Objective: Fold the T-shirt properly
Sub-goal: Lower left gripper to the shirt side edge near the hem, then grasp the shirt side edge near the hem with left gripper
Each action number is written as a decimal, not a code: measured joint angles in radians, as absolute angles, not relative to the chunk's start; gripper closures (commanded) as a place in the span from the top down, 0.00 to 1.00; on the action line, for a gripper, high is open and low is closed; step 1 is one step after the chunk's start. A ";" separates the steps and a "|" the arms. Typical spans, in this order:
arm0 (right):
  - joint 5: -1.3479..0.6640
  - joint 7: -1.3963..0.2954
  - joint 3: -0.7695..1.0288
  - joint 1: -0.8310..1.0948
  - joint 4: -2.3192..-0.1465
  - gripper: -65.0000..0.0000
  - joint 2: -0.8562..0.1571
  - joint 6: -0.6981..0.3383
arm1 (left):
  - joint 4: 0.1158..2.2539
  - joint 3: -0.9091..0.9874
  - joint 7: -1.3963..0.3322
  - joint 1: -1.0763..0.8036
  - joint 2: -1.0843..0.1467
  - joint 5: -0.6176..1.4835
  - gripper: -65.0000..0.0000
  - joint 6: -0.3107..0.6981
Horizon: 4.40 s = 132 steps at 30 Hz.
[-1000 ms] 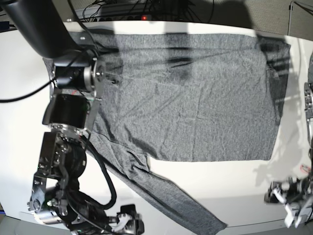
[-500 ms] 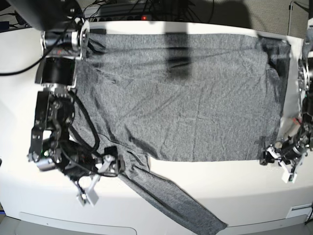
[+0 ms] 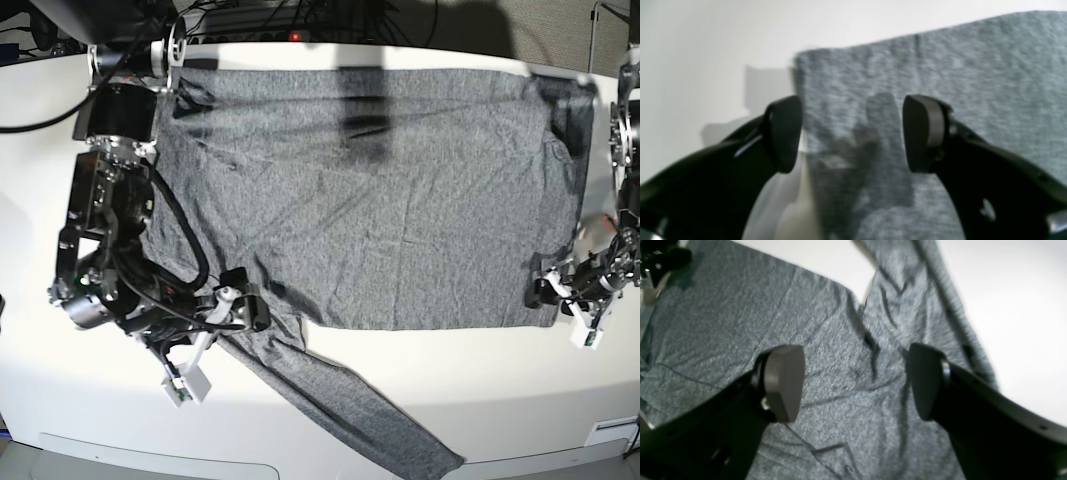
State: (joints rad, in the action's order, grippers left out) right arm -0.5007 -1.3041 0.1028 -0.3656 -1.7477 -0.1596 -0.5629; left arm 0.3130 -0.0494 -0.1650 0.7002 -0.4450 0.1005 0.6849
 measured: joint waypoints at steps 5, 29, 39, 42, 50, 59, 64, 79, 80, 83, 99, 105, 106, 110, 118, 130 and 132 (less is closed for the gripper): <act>-0.513 -1.318 0.110 -0.360 -1.847 0.73 -0.160 -0.562 | 0.313 -0.049 -0.280 0.699 -0.449 0.182 0.69 0.691; -0.640 -1.318 0.413 -0.321 -1.857 0.73 -0.158 -0.563 | 0.359 -0.034 -0.046 0.497 -0.408 0.221 0.69 0.714; -0.645 -1.319 0.412 -0.321 -1.857 0.73 -0.158 -0.563 | 0.620 -0.030 0.002 0.282 -0.415 0.198 0.69 0.688; -0.647 -1.322 0.412 -0.321 -1.858 0.73 -0.156 -0.564 | 0.752 -0.027 -0.084 0.216 -0.417 0.183 0.69 0.671; -0.646 -1.322 0.412 -0.322 -1.859 0.73 -0.158 -0.566 | 0.986 -0.032 -0.362 0.176 -0.410 0.208 0.69 0.662; -0.647 -1.322 0.412 -0.322 -1.859 0.73 -0.158 -0.566 | 1.065 -0.047 -0.528 0.242 -0.390 0.228 0.69 0.691; -0.646 -1.322 0.412 -0.322 -1.859 0.73 -0.157 -0.566 | 1.062 -0.052 -0.547 0.296 -0.395 0.225 0.69 0.692; -0.640 -1.322 0.412 -0.322 -1.859 0.73 -0.157 -0.565 | 1.003 -0.051 -0.577 0.358 -0.503 0.296 0.69 0.430; -0.640 -1.322 0.412 -0.321 -1.859 0.73 -0.157 -0.566 | 0.984 -0.051 -0.590 0.357 -0.482 0.309 0.69 0.421; -0.640 -1.322 0.412 -0.321 -1.859 0.73 -0.155 -0.565 | 0.931 -0.051 -0.603 0.358 -0.412 0.323 0.69 0.427; -0.632 -1.322 0.412 -0.321 -1.859 0.73 -0.155 -0.566 | 0.861 0.145 -0.633 0.449 -0.348 0.361 0.69 0.475; -0.633 -1.322 0.412 -0.321 -1.859 0.73 -0.155 -0.566 | 0.858 0.145 -0.599 0.447 -0.349 0.389 0.69 0.474; -0.633 -1.322 0.412 -0.321 -1.859 0.73 -0.155 -0.566 | 0.859 0.145 -0.585 0.447 -0.350 0.416 0.69 0.474; -0.633 -1.322 0.412 -0.321 -1.859 0.73 -0.155 -0.566 | 0.859 0.144 -0.550 0.445 -0.348 0.495 0.69 0.474; -0.633 -1.322 0.412 -0.321 -1.859 0.73 -0.155 -0.566 | 0.859 0.144 -0.536 0.446 -0.349 0.466 0.69 0.473; -0.635 -1.322 0.412 -0.321 -1.859 0.73 -0.155 -0.566 | 0.859 0.149 -0.500 0.446 -0.295 0.469 0.68 0.088; -0.635 -1.322 0.412 -0.321 -1.859 0.73 -0.155 -0.566 | 0.859 0.149 -0.500 0.447 -0.275 0.468 0.68 0.084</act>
